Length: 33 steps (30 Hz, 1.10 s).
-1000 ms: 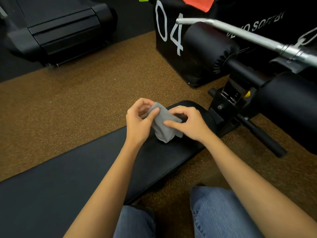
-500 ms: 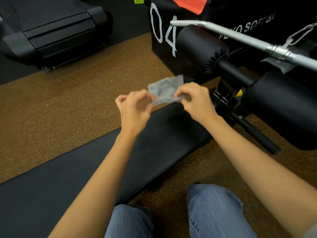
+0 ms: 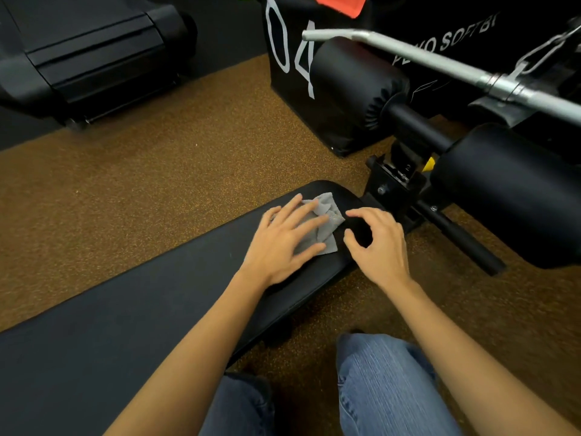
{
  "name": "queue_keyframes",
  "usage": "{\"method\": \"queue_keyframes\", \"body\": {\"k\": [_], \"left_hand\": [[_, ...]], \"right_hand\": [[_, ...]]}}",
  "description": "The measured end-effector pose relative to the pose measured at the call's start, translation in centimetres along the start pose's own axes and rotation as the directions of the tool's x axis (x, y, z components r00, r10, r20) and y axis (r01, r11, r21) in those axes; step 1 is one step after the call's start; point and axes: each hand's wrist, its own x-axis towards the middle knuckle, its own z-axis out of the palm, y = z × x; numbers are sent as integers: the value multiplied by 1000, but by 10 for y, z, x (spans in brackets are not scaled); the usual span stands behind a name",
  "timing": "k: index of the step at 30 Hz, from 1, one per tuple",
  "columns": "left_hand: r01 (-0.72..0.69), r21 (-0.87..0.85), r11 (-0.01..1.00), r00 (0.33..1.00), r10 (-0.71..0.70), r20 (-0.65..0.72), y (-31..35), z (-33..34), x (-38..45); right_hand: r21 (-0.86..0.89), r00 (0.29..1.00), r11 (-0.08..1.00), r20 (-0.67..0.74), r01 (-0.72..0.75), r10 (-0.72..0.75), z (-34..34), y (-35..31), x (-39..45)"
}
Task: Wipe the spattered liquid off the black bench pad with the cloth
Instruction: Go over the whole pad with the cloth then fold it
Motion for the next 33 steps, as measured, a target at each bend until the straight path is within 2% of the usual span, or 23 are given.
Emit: {"method": "queue_keyframes", "body": {"k": [2,3,5,9,13,17,20,23,26,29,33], "left_hand": [[28,82,996,984,-42,173,-3,11,12],[68,96,993,974,-87,211,-5,18,15],[143,107,984,962,-164,219,-3,30,20],[335,63,940,928,-341,153,16,42,30],[265,36,964,955,-267,130,40,41,-4],[170,-29,985,972,-163,170,55,40,-39],[107,42,993,975,-113,191,45,36,-21],[121,87,989,970,-136,203,43,39,2],[247,48,968,955,-252,159,54,45,2],[369,68,927,927,-373,41,74,46,-11],[366,16,930,928,-364,-76,87,50,-17]], "right_hand": [[-13,998,999,32,-48,49,7,3,-9],[-18,996,998,61,-68,69,10,4,-12],[-56,990,995,111,-85,90,16,9,-15],[-129,982,990,176,-52,75,18,16,-10],[-75,974,996,213,-57,71,18,21,-9],[172,978,972,158,-162,135,16,21,-10],[290,978,935,88,-206,188,15,17,-13],[280,978,937,72,-207,194,18,16,-17],[276,975,936,89,-219,202,18,18,-16],[282,976,935,100,-214,193,18,19,-17],[311,973,923,104,-228,205,17,20,-17]]}}
